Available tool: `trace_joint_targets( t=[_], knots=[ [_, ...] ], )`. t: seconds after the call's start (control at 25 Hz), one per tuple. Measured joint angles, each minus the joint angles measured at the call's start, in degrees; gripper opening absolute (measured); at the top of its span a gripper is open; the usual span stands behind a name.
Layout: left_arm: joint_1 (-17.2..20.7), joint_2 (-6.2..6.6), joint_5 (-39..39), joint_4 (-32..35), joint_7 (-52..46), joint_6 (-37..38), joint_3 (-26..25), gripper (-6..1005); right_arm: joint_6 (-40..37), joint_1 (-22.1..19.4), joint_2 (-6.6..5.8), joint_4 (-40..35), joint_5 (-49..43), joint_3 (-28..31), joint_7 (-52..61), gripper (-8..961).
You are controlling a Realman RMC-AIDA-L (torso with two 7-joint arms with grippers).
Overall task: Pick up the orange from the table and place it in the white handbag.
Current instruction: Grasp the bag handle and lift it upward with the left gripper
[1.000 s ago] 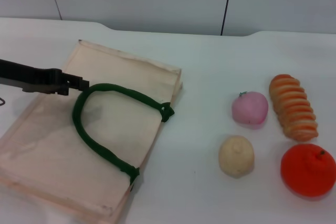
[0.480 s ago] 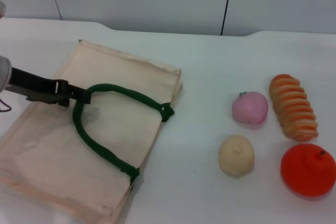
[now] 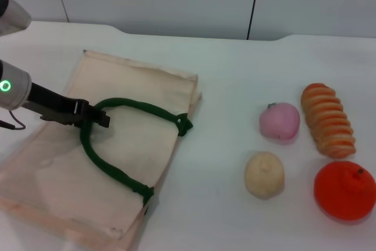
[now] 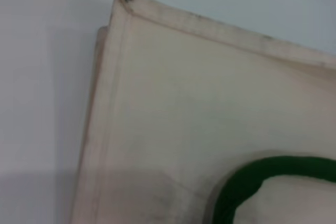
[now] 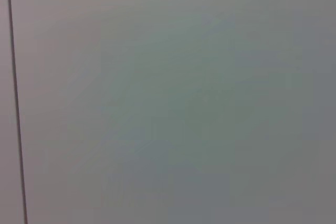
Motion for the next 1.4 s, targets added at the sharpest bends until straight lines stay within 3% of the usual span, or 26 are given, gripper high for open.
trace_joint_targets(
  t=[0.48, 0.8, 1.2, 1.4],
  knots=[
    [-0.1, 0.28, 1.1, 0.5, -1.7, -0.9, 0.0, 707, 0.1, 0.1, 0.00, 0.0, 0.0, 0.0, 0.0, 879],
    [-1.1, 0.33, 4.6, 1.1, -3.2, -1.5, 0.0, 274, 0.2, 0.2, 0.00, 0.0, 0.0, 0.0, 0.5, 879],
    [-1.1, 0.31, 1.1, 0.3, -1.8, -0.9, 0.0, 137, 0.3, -0.3, 0.00, 0.0, 0.0, 0.0, 0.5, 880],
    [-1.1, -0.12, -8.1, -6.9, 2.4, 7.0, 0.0, 122, 0.3, -0.3, 0.00, 0.0, 0.0, 0.0, 0.5, 880]
  ],
)
